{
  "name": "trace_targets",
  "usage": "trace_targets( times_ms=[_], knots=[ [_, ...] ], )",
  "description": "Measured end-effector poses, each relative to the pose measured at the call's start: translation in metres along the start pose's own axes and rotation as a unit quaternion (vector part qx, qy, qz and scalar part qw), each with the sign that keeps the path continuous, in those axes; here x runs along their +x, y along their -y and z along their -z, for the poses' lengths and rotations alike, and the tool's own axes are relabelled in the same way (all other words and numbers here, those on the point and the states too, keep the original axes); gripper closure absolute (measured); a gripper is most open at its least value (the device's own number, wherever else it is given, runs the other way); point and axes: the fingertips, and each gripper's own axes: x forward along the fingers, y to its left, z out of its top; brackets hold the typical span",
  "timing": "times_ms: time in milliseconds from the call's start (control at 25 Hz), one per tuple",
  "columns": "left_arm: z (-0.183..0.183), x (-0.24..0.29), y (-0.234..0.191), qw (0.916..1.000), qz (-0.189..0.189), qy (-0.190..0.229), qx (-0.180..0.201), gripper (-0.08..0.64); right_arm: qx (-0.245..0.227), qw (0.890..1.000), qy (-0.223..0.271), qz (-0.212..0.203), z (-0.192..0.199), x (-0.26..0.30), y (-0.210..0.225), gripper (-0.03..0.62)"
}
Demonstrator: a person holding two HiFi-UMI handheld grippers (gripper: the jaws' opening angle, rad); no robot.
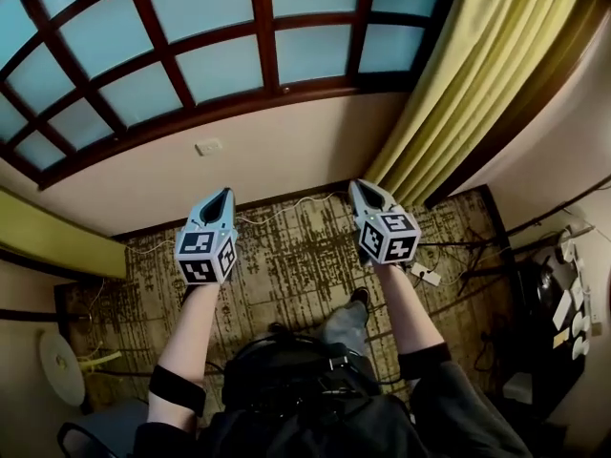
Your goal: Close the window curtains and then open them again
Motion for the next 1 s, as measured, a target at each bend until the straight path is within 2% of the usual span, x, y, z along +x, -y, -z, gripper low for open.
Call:
trace_targets(
  times_ms=[160, 320, 560, 1000],
  knots=[
    [0.013, -0.034, -0.031, 0.9999, -0.005, -0.008, -0.01, 0.56, -0.006, 1.0, -0.016, -0.005, 0.008, 0.001, -0.045, 0.592],
    [0.015, -0.052, -0.043, 0.9996, -0.013, -0.005, -0.024, 0.56, -0.024, 0.999, -0.034, -0.011, 0.01, -0.001, -0.062, 0.592],
    [0.02, -0.055, -0.045, 0.9985, -0.033, 0.0, -0.043, 0.56, -0.038, 0.998, -0.051, -0.016, 0.01, 0.006, -0.053, 0.592],
    [0.022, -0.04, -0.022, 0.9958, -0.066, -0.01, -0.063, 0.56, -0.036, 0.996, -0.066, -0.042, 0.013, 0.005, -0.011, 0.592]
  ],
)
